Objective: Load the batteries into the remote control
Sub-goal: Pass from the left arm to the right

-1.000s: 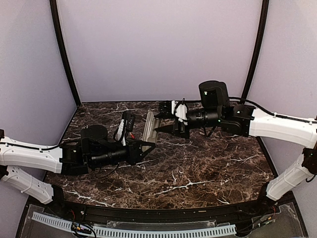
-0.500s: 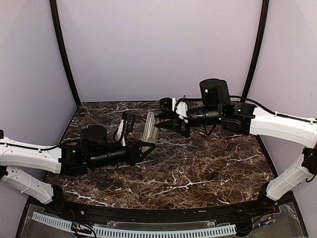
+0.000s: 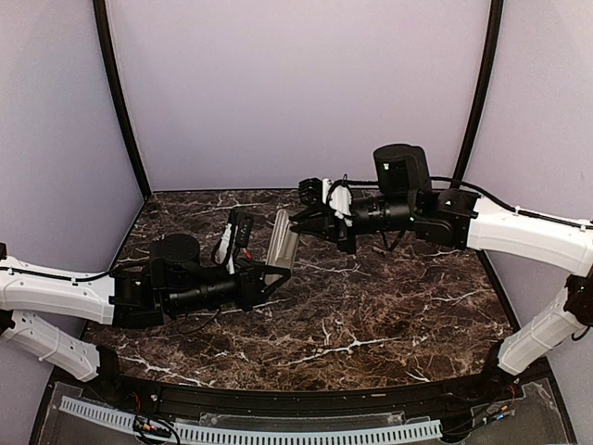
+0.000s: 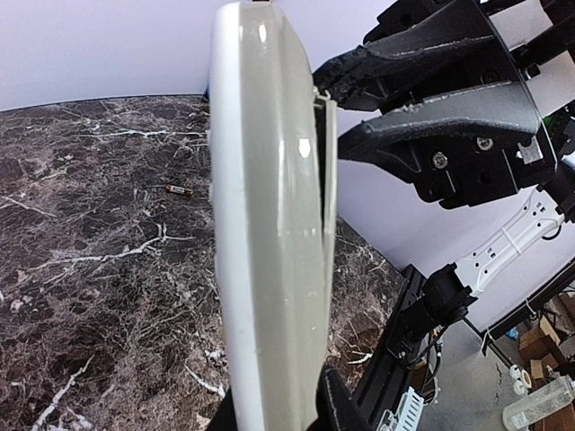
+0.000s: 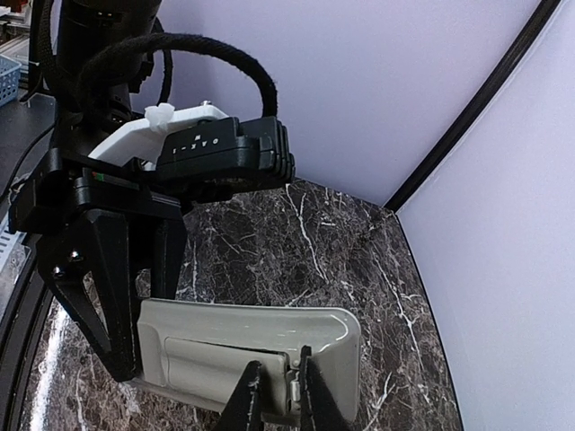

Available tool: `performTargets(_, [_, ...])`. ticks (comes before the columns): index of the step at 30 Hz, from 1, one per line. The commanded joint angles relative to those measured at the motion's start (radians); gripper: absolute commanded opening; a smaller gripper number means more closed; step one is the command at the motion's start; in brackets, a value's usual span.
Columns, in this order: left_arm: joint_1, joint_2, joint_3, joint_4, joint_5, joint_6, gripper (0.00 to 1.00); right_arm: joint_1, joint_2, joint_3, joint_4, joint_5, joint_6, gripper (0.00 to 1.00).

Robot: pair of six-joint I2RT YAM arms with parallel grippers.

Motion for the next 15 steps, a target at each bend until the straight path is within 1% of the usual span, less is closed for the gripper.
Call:
performTargets(1, [0.001,-0.028,0.005,0.066,-0.011,0.020,0.00,0.007,0.027,0.014,-0.054,-0.051,0.016,0.12])
performTargets(6, [0.001,-0.028,0.006,0.068,-0.011,0.022,0.00,0.005,0.027,0.012,-0.050,-0.050,0.017,0.09])
performTargets(9, [0.001,-0.025,0.006,0.067,-0.014,0.022,0.00,0.006,0.029,0.015,-0.052,-0.049,0.017,0.05])
performTargets(15, [0.001,-0.025,0.001,0.074,-0.018,0.016,0.00,0.006,0.031,0.016,-0.058,-0.045,0.018,0.01])
